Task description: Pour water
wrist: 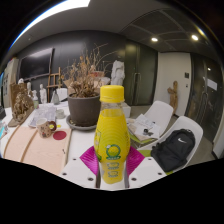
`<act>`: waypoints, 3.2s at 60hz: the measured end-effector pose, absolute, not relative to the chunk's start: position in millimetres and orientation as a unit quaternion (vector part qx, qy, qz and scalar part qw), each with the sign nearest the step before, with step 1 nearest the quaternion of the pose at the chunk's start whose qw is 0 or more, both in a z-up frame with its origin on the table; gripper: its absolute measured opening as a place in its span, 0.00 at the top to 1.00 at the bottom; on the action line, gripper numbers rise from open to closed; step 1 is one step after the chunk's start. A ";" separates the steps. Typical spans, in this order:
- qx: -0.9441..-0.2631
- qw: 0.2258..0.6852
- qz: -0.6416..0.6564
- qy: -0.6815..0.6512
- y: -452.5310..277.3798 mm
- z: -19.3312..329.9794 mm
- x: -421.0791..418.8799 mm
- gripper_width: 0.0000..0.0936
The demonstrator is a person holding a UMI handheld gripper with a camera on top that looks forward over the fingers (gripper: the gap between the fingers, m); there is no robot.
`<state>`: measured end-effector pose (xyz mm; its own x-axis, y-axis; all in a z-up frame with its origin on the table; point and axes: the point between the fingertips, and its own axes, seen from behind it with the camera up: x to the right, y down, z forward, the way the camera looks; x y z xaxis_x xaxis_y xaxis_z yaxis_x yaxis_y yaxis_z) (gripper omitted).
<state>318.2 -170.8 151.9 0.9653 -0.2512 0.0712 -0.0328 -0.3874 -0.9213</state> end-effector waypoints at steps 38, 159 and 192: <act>-0.635 0.422 -0.567 -0.311 87.9 263.5 157.6 0.66; -0.865 0.497 -0.032 0.067 63.0 124.7 68.2 0.08; -0.896 0.443 -0.012 0.010 -149.2 238.1 -33.2 0.08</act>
